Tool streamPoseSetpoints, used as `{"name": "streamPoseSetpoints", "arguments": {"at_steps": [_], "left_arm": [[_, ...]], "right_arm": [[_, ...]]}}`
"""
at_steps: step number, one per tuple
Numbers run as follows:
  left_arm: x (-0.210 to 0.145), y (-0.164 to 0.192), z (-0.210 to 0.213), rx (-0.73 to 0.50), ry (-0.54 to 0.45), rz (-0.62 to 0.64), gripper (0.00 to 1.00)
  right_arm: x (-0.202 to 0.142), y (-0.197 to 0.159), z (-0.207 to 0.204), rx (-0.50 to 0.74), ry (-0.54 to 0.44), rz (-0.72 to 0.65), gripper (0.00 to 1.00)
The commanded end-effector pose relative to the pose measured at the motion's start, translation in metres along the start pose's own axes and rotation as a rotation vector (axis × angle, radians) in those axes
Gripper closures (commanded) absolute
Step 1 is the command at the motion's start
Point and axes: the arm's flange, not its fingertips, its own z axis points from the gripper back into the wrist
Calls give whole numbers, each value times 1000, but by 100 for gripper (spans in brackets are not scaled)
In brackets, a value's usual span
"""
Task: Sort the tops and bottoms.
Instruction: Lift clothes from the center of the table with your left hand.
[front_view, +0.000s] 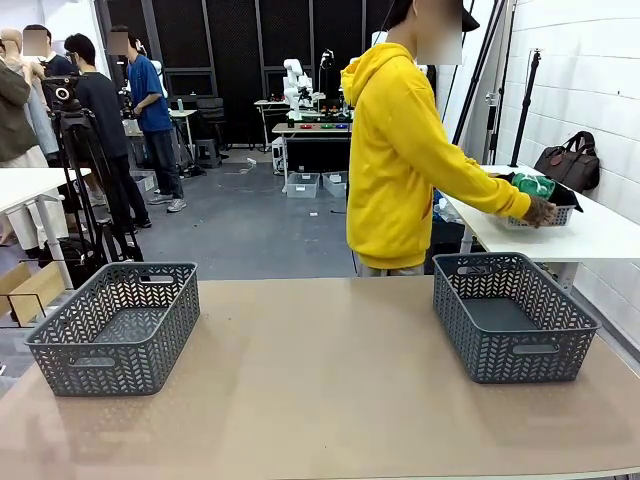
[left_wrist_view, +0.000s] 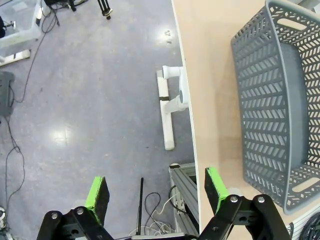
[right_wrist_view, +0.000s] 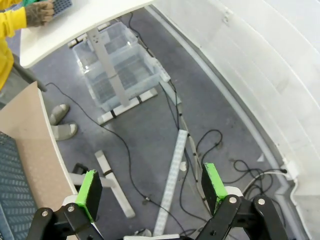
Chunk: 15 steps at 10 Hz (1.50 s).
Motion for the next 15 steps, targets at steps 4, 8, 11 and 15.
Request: {"name": "streamPoseSetpoints", "arguments": {"at_steps": [4,8,11,15], "left_arm": [[-1,3,0,15,3,-4,0],[-1,3,0,15,3,-4,0],[-1,3,0,15,3,-4,0],[-1,3,0,15,3,-4,0]], "right_arm": [[0,1,3,-2,3,12,0],[0,1,3,-2,3,12,0],[0,1,3,-2,3,12,0],[0,1,3,-2,3,12,0]]}}
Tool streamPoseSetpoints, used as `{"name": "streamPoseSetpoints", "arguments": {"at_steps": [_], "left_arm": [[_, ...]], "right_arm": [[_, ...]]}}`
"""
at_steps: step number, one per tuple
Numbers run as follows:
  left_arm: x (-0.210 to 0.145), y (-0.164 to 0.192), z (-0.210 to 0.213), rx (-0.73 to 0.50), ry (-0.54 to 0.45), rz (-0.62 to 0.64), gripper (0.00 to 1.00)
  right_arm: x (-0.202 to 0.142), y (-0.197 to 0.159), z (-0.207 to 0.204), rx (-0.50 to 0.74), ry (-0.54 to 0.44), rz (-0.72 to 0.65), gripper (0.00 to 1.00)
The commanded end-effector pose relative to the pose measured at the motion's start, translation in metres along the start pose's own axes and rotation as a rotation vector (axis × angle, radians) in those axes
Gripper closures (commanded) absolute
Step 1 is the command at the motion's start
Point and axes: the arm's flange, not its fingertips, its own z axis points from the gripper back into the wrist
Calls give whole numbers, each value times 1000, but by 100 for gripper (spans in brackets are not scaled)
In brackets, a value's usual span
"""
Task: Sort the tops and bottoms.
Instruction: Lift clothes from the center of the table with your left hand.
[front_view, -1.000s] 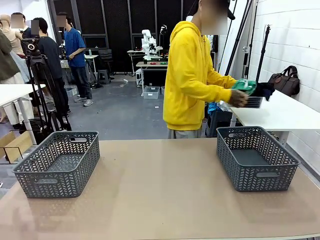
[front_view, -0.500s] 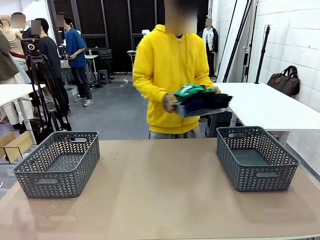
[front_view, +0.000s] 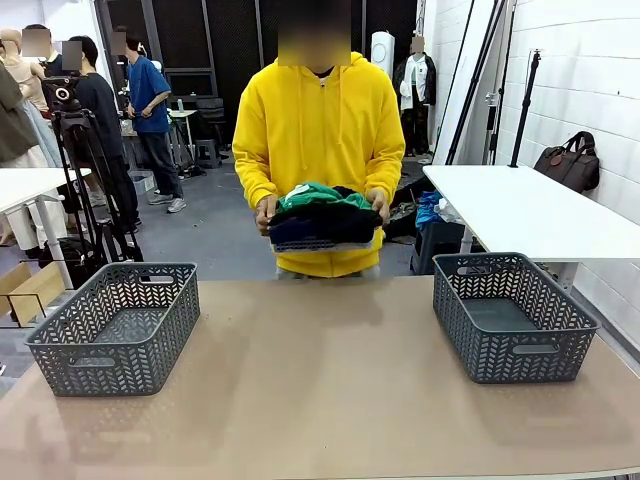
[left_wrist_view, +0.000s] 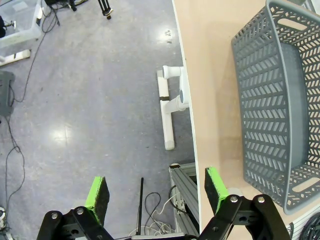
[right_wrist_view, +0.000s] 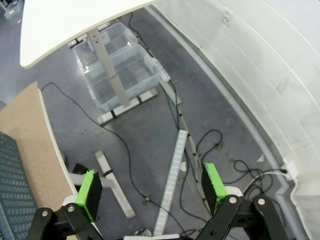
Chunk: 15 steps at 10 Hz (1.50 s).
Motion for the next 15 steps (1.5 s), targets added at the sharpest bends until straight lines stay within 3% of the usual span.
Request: {"name": "streamPoseSetpoints", "arguments": {"at_steps": [1,15], "left_arm": [[-1,2,0,14,3,-4,0],[-1,2,0,14,3,-4,0]], "right_arm": [[-1,1,3,-3,4,12,0],[-1,1,3,-3,4,12,0]]}}
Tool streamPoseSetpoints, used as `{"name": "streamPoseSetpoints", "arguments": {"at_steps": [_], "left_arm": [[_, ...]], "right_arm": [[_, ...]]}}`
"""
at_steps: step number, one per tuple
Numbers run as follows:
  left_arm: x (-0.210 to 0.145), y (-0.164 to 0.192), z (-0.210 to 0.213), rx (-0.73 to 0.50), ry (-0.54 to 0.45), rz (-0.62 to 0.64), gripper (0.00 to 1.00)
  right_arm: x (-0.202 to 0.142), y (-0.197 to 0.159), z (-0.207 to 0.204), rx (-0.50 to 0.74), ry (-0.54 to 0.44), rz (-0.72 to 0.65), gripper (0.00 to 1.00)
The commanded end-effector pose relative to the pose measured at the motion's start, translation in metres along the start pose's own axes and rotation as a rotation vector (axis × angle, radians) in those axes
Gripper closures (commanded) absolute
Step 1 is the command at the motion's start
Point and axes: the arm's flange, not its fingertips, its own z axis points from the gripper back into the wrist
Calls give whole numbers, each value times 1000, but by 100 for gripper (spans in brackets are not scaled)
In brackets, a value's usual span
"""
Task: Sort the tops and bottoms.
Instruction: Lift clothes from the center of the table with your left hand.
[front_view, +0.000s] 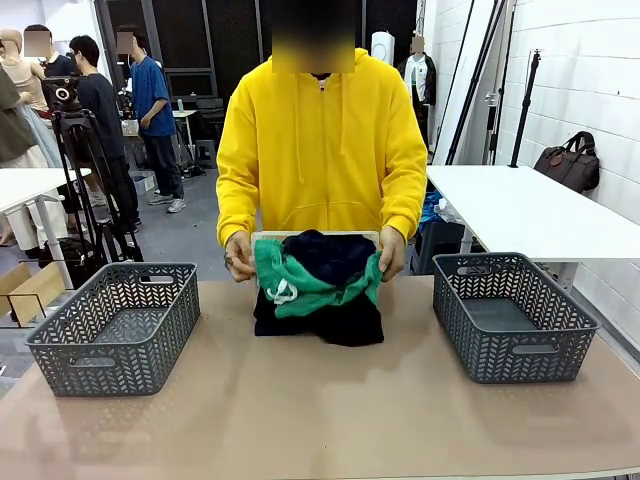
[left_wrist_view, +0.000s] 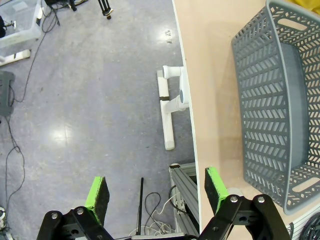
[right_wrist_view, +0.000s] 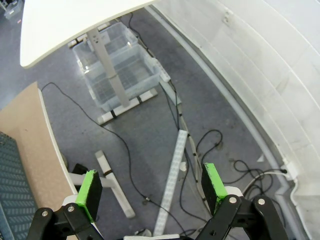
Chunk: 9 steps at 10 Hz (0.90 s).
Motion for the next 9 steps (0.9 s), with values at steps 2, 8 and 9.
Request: {"name": "streamPoseSetpoints", "arguments": {"at_steps": [2,8,9], "left_arm": [[-1,2,0,14,3,-5,0],[-1,2,0,14,3,-5,0],[-1,2,0,14,3,-5,0]], "right_arm": [[-1,1,3,-3,4,12,0],[-1,1,3,-3,4,12,0],[-1,1,3,-3,4,12,0]]}}
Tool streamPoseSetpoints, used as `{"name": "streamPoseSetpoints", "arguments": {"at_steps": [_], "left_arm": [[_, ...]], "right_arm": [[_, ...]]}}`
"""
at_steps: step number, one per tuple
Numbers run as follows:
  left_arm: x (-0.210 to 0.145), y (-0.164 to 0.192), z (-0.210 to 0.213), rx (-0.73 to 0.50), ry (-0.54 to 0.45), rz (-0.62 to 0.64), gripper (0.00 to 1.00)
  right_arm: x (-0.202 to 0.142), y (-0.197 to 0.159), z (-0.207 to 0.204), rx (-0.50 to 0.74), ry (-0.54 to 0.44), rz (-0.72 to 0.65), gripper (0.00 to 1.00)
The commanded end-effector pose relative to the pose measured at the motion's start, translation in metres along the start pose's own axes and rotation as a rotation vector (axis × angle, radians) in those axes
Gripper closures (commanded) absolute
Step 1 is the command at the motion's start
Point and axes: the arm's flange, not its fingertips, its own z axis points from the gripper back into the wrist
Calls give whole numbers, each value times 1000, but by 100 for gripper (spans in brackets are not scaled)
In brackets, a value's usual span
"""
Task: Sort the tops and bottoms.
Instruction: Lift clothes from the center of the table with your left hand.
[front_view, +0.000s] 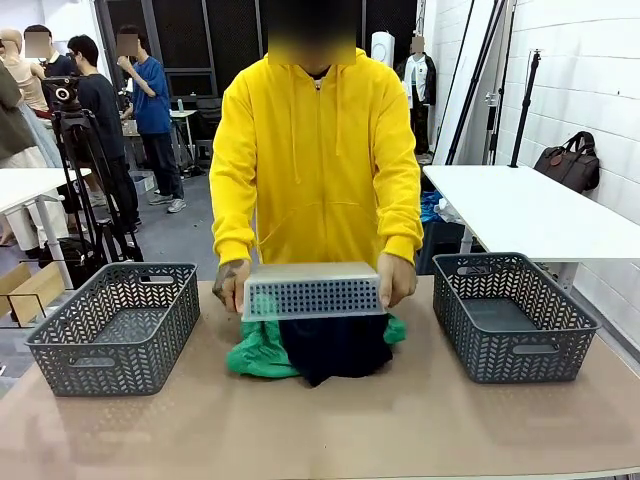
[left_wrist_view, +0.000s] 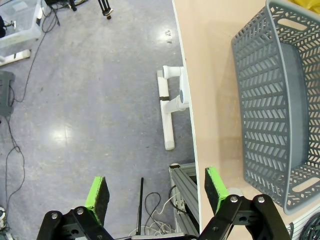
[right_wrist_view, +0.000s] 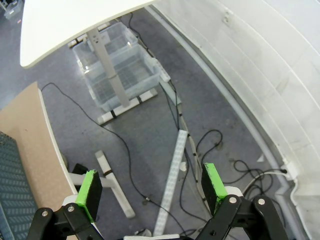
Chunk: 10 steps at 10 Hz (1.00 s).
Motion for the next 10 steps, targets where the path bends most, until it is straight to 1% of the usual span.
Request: {"name": "streamPoseSetpoints", "arguments": {"at_steps": [1,10], "left_arm": [[-1,2,0,13,3,-5,0],[-1,2,0,13,3,-5,0]], "right_arm": [[-1,1,3,-3,4,12,0],[-1,1,3,-3,4,12,0]]}}
